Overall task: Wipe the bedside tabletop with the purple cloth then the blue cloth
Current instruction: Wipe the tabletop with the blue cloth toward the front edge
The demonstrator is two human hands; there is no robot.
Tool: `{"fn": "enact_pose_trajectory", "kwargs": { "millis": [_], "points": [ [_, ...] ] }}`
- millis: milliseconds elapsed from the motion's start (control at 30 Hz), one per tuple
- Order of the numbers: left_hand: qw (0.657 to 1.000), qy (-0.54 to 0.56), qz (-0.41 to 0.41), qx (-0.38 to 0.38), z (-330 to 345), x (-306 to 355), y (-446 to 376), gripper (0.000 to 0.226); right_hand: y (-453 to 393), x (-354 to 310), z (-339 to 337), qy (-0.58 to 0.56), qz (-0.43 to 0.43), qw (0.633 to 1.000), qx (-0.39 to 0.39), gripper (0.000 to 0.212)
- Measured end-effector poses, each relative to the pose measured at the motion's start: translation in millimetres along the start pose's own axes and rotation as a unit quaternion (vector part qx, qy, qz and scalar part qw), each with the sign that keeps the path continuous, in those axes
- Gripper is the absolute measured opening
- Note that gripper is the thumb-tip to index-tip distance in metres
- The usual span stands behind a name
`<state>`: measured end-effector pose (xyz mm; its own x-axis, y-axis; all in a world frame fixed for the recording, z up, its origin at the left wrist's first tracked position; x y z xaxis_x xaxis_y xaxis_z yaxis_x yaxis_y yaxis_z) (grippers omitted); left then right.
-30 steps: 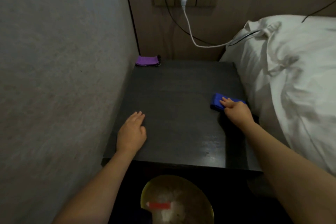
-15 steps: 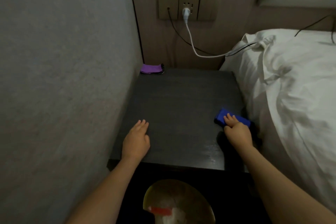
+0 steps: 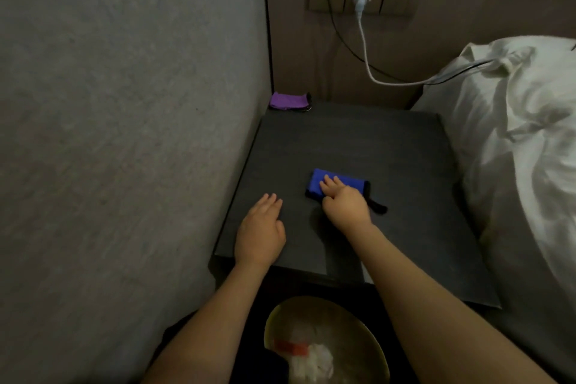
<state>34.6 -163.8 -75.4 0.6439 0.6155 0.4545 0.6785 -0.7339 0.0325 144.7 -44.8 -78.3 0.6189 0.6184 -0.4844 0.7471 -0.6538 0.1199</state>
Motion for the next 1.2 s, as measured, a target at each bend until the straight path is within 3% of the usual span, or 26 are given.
{"fn": "enact_pose_trajectory", "kwargs": {
  "millis": [300, 433, 667, 800, 933, 1133, 1200],
  "points": [
    [0.999, 0.040, -0.010, 0.001, -5.7, 0.5, 2.2, 0.046, -60.8, -76.2, 34.9, 0.041, -0.103, 0.992, -0.065, 0.051],
    [0.997, 0.010, -0.070, -0.032, -2.2, -6.1, 1.3, 0.026, -72.8, -105.4, 45.9, 0.055, -0.147, 0.983, -0.090, 0.050],
    [0.992, 0.007, -0.107, -0.067, 4.5, -10.6, -0.4, 0.027, -62.5, -123.8, 53.0, 0.011, -0.189, 0.975, -0.115, 0.044],
    [0.993, 0.008, -0.102, -0.065, 2.9, -9.0, 1.4, 0.027, -58.1, -115.3, 51.3, -0.026, -0.177, 0.978, -0.106, 0.042],
    [0.999, 0.014, -0.048, -0.015, -1.8, -2.6, 2.4, 0.031, -44.2, -93.1, 40.9, -0.042, -0.148, 0.985, -0.077, 0.041],
    [0.999, 0.014, 0.010, 0.038, -6.6, 3.7, 3.9, 0.043, -6.8, -32.2, 7.6, -0.061, -0.074, 0.995, -0.018, 0.039],
    [0.999, 0.001, 0.017, 0.037, -3.8, 3.1, 4.1, 0.036, 10.6, -8.3, -3.6, -0.069, -0.049, 0.996, -0.002, 0.038]
  ]
}}
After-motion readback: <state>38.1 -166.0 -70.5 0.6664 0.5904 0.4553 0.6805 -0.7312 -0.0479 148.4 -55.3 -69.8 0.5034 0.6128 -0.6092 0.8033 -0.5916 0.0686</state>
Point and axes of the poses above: each hand's wrist, its own y-axis away from the middle knuckle, its own z-axis out of the palm, x = y × z, the point moved 8 cm from there along -y, towards the middle knuckle, and after that the axes turned 14 degrees about -z, right-handed, at the moved point
